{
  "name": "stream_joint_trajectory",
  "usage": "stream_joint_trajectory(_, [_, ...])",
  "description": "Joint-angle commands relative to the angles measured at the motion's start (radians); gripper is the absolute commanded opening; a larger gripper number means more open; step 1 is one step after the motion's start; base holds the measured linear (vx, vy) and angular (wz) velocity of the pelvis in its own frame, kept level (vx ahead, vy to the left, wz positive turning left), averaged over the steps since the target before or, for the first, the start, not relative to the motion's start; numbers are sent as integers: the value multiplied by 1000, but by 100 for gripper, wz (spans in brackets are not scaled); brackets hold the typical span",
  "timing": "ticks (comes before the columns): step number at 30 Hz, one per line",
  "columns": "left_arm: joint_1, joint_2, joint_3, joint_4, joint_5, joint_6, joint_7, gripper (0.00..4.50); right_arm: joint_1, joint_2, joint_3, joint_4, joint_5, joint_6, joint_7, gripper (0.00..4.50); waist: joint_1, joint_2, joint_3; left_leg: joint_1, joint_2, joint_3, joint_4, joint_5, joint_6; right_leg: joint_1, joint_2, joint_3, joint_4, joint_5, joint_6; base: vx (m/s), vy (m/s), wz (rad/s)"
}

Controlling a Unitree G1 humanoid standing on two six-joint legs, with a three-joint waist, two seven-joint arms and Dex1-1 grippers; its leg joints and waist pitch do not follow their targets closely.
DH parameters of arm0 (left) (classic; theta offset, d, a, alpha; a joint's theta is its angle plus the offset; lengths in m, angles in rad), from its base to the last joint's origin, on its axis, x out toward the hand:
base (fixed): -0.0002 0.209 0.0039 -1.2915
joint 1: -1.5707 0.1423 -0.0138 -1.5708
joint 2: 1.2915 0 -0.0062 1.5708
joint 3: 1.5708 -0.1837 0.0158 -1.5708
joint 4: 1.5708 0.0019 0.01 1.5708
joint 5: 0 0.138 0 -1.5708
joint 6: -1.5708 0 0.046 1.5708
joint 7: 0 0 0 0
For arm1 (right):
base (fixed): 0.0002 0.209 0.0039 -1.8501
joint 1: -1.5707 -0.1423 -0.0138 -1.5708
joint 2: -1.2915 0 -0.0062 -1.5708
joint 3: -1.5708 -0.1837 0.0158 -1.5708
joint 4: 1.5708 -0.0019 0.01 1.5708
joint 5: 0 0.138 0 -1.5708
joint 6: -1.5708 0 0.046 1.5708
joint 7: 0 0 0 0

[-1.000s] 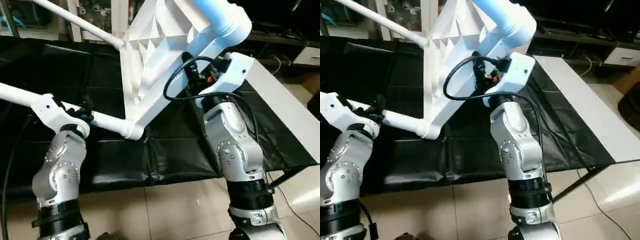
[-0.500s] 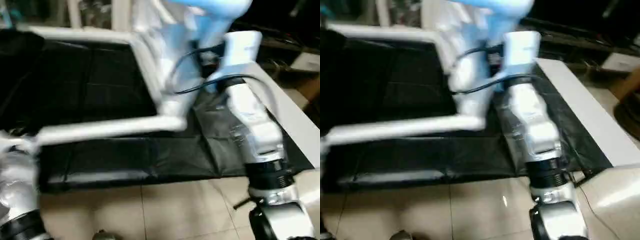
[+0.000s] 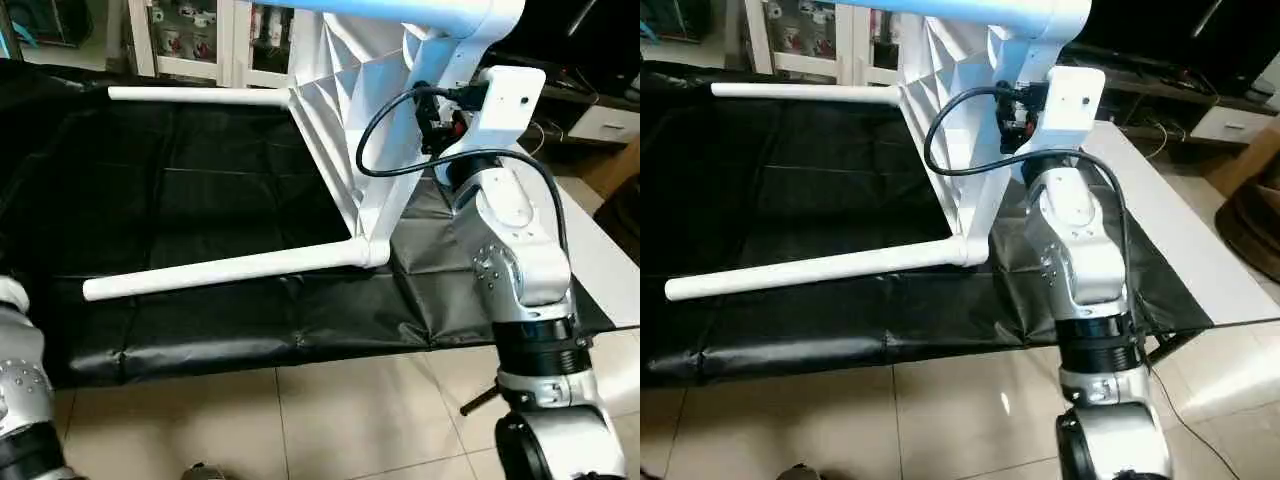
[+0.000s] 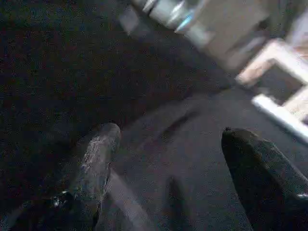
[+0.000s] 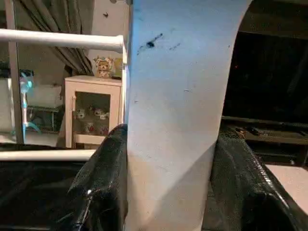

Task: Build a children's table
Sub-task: Flip table

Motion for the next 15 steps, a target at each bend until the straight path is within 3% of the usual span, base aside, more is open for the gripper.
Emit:
stream_joint_trajectory(1, [0,22,-165,-85,56,-10,-141,386,8,16,-3,-30,20,28,1,191,-6,46,-65,38,3,6,-78,-190,-105,29,-19,16,-43,-81,-55,0,0,0])
stream_joint_trajectory(3, [1,40,-221,-112,81,-15,-189,386,9,21,7,-25,33,38,22,191,-5,47,-64,40,3,7,-78,-202,-108,27,-18,15,-43,-92,-58,0,0,0])
stream_joint_trajectory(5, [-2,65,-314,-167,107,-7,-267,403,9,22,24,-15,44,39,59,259,-9,49,-61,35,3,5,-82,-235,-116,29,-19,17,-41,-120,-59,0,0,0])
stream_joint_trajectory(6, [-19,85,-391,-222,122,26,-309,413,7,31,20,-2,42,7,63,259,-10,58,-60,36,4,3,-86,-269,-127,28,-21,17,-43,-147,-60,0,0,0])
stream_joint_trajectory(8, [-43,111,-479,-263,166,39,-348,420,0,42,11,19,42,-23,70,272,-14,61,-62,36,3,2,-84,-290,-130,27,-23,17,-42,-158,-65,0,0,0])
stream_joint_trajectory(11, [-60,116,-518,-273,186,20,-381,449,-5,44,2,41,28,-44,78,308,-14,58,-62,34,1,5,-80,-290,-122,27,-23,21,-43,-158,-77,0,0,0])
stream_joint_trajectory(12, [-77,132,-558,-301,189,15,-437,449,0,40,-6,57,21,-71,94,308,-14,65,-61,33,0,5,-81,-284,-123,27,-23,22,-41,-151,-81,0,0,0])
stream_joint_trajectory(13, [-83,149,-586,-325,187,18,-482,450,8,36,-8,60,17,-87,106,317,-13,59,-61,31,0,6,-79,-284,-116,28,-24,23,-43,-174,-82,0,0,0])
stream_joint_trajectory(15, [-73,199,-626,-367,187,33,-566,450,43,25,-6,32,12,-93,115,347,-13,66,-59,34,1,7,-80,-283,-114,24,-22,23,-42,-179,-87,0,0,0])
